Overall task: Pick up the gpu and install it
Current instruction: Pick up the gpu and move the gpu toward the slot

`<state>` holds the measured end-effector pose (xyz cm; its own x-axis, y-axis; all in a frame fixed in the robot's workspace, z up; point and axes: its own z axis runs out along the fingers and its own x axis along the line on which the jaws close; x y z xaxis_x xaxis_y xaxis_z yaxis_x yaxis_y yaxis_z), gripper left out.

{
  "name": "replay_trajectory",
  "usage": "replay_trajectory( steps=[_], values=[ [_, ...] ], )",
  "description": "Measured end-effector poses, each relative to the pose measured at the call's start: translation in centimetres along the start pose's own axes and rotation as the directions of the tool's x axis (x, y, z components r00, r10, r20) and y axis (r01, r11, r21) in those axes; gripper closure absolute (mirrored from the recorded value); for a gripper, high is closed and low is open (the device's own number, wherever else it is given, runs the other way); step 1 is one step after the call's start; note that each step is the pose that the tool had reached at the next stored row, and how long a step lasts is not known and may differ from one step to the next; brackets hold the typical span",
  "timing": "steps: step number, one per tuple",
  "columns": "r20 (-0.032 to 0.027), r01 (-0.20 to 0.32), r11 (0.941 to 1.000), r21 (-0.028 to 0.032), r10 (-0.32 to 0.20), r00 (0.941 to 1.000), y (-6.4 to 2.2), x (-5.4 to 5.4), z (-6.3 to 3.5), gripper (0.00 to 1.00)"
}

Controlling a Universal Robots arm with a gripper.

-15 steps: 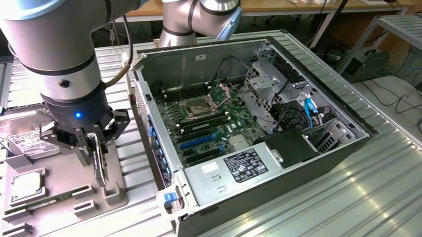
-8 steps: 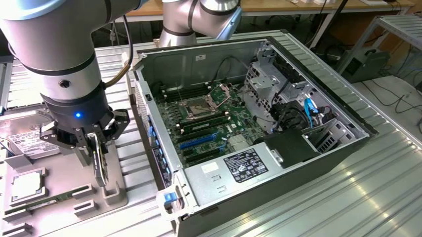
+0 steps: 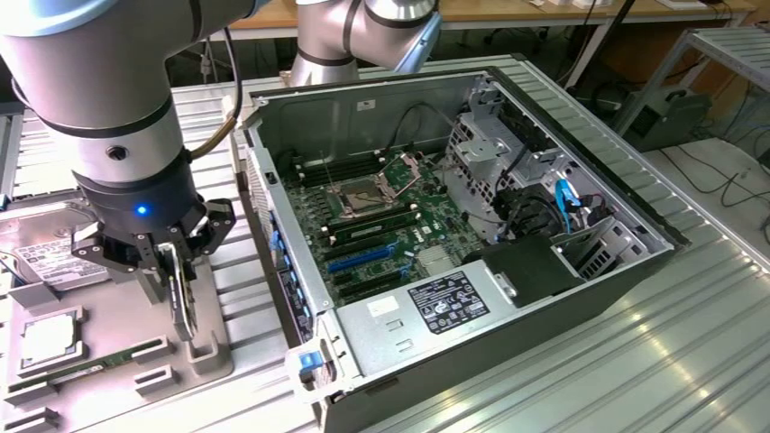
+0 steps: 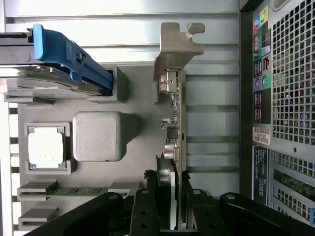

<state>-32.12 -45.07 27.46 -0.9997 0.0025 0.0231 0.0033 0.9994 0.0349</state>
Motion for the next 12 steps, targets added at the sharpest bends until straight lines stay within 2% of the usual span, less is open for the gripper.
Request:
replay_trajectory(
  steps=[6,12],
  values=[
    [-0.0002,0.006,1.0,0.0002,-0.006,1.0,0.01,0.0,-0.13,0.72],
    [-0.0001,0.006,1.0,0.0001,-0.006,1.0,0.06,0.0,-1.58,0.72]
  ],
)
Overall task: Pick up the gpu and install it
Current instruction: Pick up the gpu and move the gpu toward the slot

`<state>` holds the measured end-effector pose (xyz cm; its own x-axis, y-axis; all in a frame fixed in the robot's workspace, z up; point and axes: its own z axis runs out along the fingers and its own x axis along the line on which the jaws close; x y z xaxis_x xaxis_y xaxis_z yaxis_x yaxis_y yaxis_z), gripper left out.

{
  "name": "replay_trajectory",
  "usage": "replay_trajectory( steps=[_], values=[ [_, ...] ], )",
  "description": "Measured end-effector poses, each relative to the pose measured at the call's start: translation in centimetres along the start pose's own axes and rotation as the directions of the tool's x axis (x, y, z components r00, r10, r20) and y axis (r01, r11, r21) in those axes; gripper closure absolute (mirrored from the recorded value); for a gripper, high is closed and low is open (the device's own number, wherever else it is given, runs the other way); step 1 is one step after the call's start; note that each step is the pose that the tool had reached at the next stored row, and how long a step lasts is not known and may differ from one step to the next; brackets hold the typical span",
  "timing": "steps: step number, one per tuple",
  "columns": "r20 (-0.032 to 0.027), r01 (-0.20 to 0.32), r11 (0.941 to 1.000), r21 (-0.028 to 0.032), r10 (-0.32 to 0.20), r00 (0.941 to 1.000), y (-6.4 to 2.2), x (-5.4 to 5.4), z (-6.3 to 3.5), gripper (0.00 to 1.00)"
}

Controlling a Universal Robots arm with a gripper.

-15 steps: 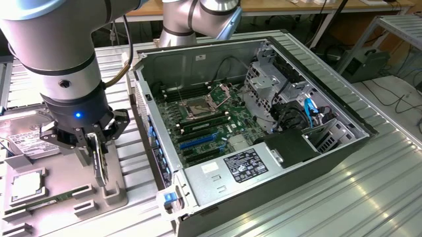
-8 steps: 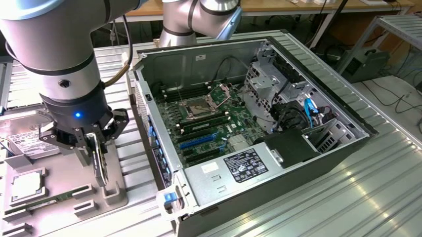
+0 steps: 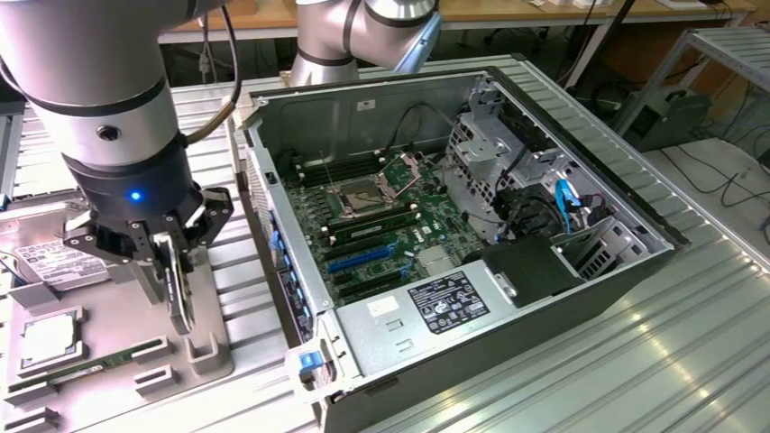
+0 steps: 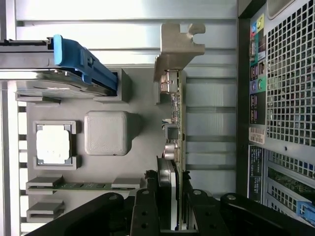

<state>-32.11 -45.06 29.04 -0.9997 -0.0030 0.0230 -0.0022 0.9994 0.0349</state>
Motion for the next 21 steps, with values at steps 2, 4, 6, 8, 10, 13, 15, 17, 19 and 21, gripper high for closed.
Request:
replay_trajectory(
  steps=[2,4,6,8,10,13,15,17,19,21],
  values=[
    [0.0007,0.0,1.0,0.0,0.0,1.0,0.0,0.0,-0.17,0.72],
    [0.0168,0.001,1.0,0.0001,-0.001,0.9999,0.0,0.0,-0.26,0.72],
    [0.0376,0.001,1.0,0.0001,-0.001,0.9993,0.01,0.0,-0.33,0.72],
    [0.0445,0.002,1.0,0.0002,-0.002,0.999,0.01,0.0,-0.53,0.72],
    [0.0477,0.002,1.0,0.0002,-0.002,0.9989,0.03,0.0,-0.89,0.72],
    [0.0507,0.002,1.0,0.0001,-0.002,0.9987,0.06,0.0,-1.7,0.72],
    [0.0508,0.002,1.0,0.0003,-0.002,0.9987,0.09,0.0,-2.5,0.72],
    [0.0511,0.002,1.0,0.0001,-0.002,0.9987,0.09,0.0,-2.55,0.72],
    [0.051,0.002,1.0,0.0001,-0.002,0.9987,0.09,0.0,-2.56,0.72],
    [0.0504,0.005,1.0,0.0006,-0.005,0.9987,0.09,0.0,-2.72,0.72]
  ],
)
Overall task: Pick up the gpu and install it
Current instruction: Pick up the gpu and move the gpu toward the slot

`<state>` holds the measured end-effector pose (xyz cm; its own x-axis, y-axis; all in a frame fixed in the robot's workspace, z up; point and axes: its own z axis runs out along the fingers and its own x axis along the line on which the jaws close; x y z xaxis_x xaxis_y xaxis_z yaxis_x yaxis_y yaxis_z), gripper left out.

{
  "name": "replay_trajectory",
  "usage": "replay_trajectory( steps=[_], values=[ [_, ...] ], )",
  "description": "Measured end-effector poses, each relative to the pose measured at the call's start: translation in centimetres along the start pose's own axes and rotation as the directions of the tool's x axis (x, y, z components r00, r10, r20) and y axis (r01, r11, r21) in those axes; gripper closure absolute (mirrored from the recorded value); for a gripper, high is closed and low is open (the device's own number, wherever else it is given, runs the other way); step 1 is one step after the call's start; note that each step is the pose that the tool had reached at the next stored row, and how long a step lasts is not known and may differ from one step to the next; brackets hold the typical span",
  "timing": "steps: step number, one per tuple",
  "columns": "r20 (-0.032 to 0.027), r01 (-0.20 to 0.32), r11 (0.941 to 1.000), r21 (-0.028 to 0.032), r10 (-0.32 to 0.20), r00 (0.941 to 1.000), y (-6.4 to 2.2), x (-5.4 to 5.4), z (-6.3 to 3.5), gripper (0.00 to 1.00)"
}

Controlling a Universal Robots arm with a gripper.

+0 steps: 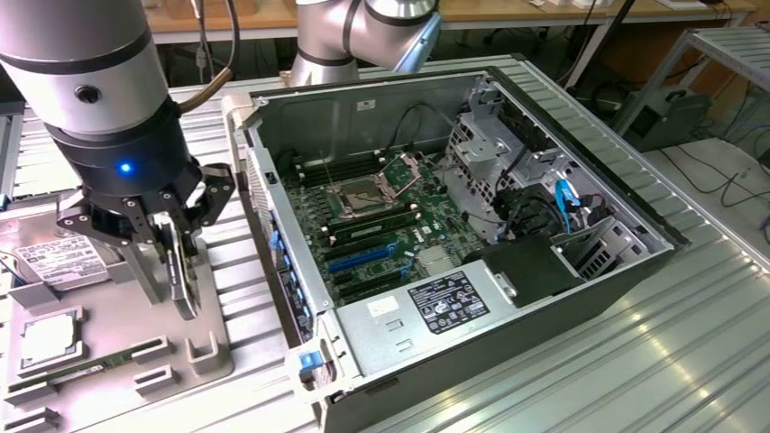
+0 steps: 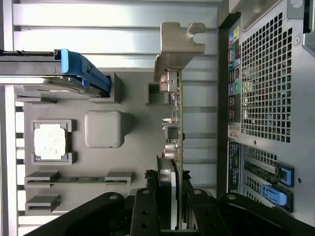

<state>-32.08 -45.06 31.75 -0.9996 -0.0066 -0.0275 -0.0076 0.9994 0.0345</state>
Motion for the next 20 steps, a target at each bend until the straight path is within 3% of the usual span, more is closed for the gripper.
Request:
replay_trajectory(
  steps=[6,20],
  values=[
    [0.0002,0.01,0.9999,-0.0007,-0.01,0.9999,0.03,0.0,-0.82,0.72],
    [0.0028,0.01,0.9999,-0.0007,-0.01,0.9999,0.22,-0.2,-6.47,0.72]
  ],
)
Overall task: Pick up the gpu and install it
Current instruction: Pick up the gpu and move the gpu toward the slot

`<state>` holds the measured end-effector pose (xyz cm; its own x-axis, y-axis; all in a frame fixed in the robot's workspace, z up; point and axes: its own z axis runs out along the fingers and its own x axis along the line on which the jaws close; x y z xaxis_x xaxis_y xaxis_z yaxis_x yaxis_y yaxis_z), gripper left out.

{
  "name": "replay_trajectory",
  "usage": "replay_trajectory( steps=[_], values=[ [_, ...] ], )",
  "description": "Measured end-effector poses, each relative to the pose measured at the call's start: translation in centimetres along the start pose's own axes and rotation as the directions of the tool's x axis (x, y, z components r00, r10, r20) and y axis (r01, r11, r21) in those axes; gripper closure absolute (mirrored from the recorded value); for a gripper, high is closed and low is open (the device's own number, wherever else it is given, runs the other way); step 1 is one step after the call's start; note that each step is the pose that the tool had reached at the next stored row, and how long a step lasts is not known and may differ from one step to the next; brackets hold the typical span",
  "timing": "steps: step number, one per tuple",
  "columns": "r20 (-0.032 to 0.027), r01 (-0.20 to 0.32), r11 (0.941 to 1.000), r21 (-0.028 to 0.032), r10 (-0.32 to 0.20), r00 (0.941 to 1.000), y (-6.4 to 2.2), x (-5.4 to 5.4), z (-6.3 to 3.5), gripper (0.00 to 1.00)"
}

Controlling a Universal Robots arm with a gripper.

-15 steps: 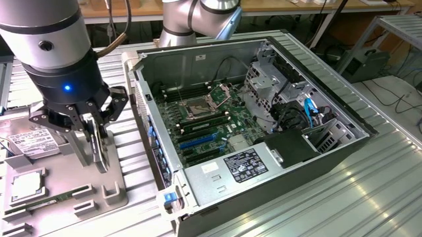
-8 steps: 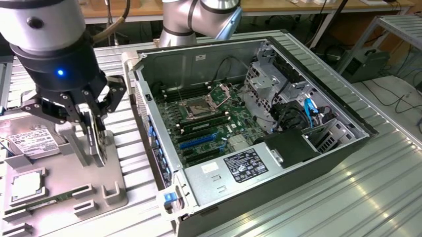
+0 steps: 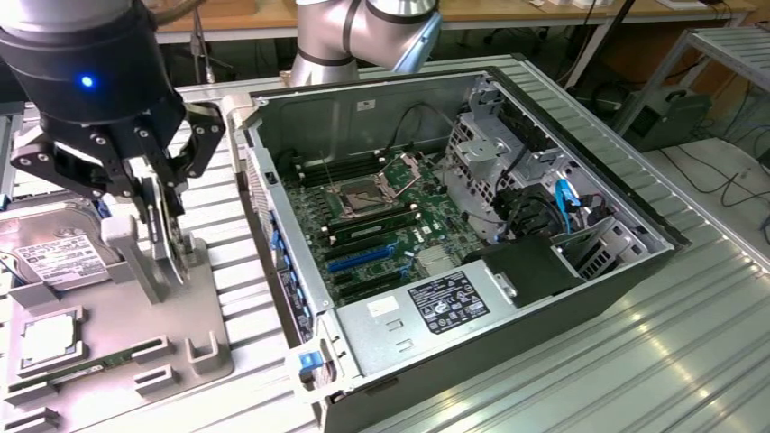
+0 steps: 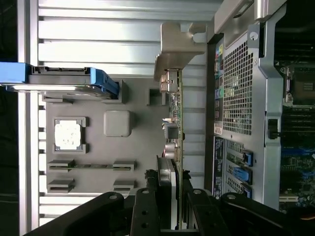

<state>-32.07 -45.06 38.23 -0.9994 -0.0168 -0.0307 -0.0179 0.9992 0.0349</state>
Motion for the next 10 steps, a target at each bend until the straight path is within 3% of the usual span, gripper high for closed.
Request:
replay_trajectory(
  steps=[10],
  values=[
    [0.0005,0.0,1.0,0.0001,0.0,1.0,0.12,-0.1,-3.31,0.72]
  ],
)
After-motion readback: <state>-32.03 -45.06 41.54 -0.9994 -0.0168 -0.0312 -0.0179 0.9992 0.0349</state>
